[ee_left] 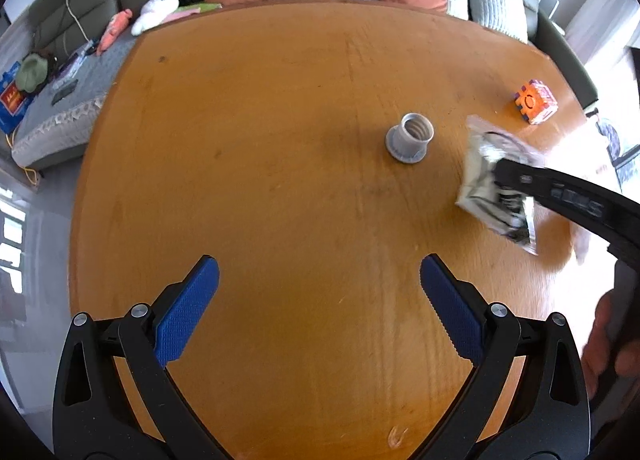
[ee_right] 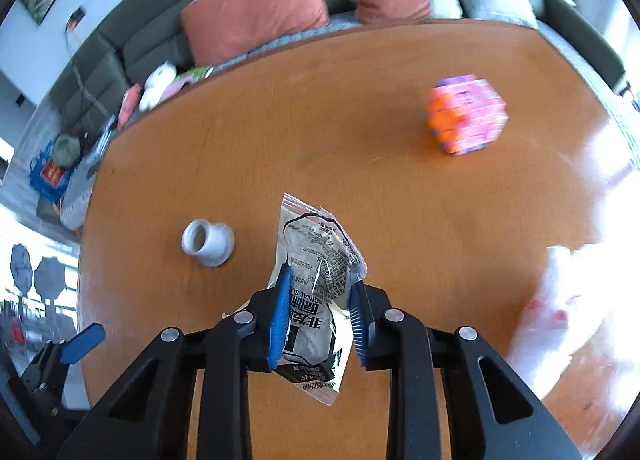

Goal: Collect trash
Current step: 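Grasp the printed clear snack bag with the right gripper, then grasp the small white cup with the left gripper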

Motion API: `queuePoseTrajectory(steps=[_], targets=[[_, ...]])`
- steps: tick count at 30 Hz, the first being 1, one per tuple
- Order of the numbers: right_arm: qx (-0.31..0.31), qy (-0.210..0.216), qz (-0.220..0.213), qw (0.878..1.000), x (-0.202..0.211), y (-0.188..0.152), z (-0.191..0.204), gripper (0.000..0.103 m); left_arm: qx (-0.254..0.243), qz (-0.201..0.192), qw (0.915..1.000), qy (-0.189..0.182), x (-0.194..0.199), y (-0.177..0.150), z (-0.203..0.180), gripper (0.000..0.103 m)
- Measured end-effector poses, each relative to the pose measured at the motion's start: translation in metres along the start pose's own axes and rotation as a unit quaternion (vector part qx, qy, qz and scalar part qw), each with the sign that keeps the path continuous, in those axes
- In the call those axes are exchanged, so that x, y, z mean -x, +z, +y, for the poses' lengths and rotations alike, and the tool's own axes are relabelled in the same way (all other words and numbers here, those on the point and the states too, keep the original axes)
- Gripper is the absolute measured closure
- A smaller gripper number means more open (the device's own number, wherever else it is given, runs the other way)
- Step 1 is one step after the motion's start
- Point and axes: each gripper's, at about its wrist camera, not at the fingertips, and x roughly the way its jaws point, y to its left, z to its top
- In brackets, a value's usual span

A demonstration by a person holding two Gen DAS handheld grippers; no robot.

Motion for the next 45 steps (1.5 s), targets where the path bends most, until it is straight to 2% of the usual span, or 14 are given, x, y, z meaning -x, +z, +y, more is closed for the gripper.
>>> queuePoseTrajectory(steps=[2, 7, 12, 14, 15, 16, 17, 18, 19, 27, 32, 38, 45], targets=[[-0.011, 0.002, -0.005, 1.0, 0.007, 0.003, -0.01, 0.074, -0.01, 0.0, 0.9999, 0.008, -0.006, 0.009, -0.012, 0.006], [-0.032, 0.006, -0.004, 0.999, 0.012, 0.005, -0.028, 0.074, -0.021, -0.013, 0.9997, -0.007, -0.018, 0.026, -0.035, 0.006], [-0.051, 0.012, -0.001, 0.999, 0.009, 0.0, -0.04, 0.074, 0.03, -0.038, 0.9974, -0.053, -0.029, 0.042, -0.037, 0.007], [-0.055, 0.013, 0.001, 0.998, 0.007, -0.001, -0.042, 0.074, 0.035, -0.039, 0.9969, -0.059, -0.035, 0.049, -0.038, 0.008], [-0.057, 0.013, 0.003, 0.998, 0.006, -0.003, -0.043, 0.074, 0.032, -0.04, 0.9971, -0.057, -0.036, 0.051, -0.038, 0.015], [-0.058, 0.012, 0.003, 0.998, 0.006, -0.004, -0.045, 0.074, 0.023, -0.041, 0.9976, -0.051, -0.039, 0.054, -0.041, 0.034], [-0.06, 0.012, 0.004, 0.998, 0.006, -0.004, -0.047, 0.074, 0.016, -0.039, 0.9981, -0.045, -0.041, 0.055, -0.043, 0.045], [-0.062, 0.011, 0.004, 0.998, 0.006, -0.005, -0.048, 0.074, -0.002, -0.048, 0.9986, -0.023, -0.041, 0.056, -0.047, 0.06], [-0.063, 0.011, 0.004, 0.998, 0.006, -0.005, -0.05, 0.074, -0.01, -0.047, 0.9986, -0.022, -0.041, 0.056, -0.05, 0.071], [-0.051, 0.016, -0.003, 0.999, 0.019, -0.013, -0.041, 0.074, -0.014, -0.068, 0.9969, -0.037, -0.021, 0.04, -0.044, 0.072], [-0.038, 0.026, -0.002, 0.999, 0.029, -0.023, -0.019, 0.074, -0.001, -0.078, 0.9956, -0.052, 0.005, 0.015, -0.02, 0.072], [-0.002, 0.044, 0.008, 0.999, 0.039, -0.049, 0.026, 0.074, 0.021, -0.087, 0.9949, -0.048, 0.033, -0.027, 0.019, 0.072], [0.064, 0.073, 0.025, 0.995, 0.045, -0.094, 0.113, 0.074, 0.065, -0.095, 0.9927, -0.036, 0.066, -0.085, 0.096, 0.072]])
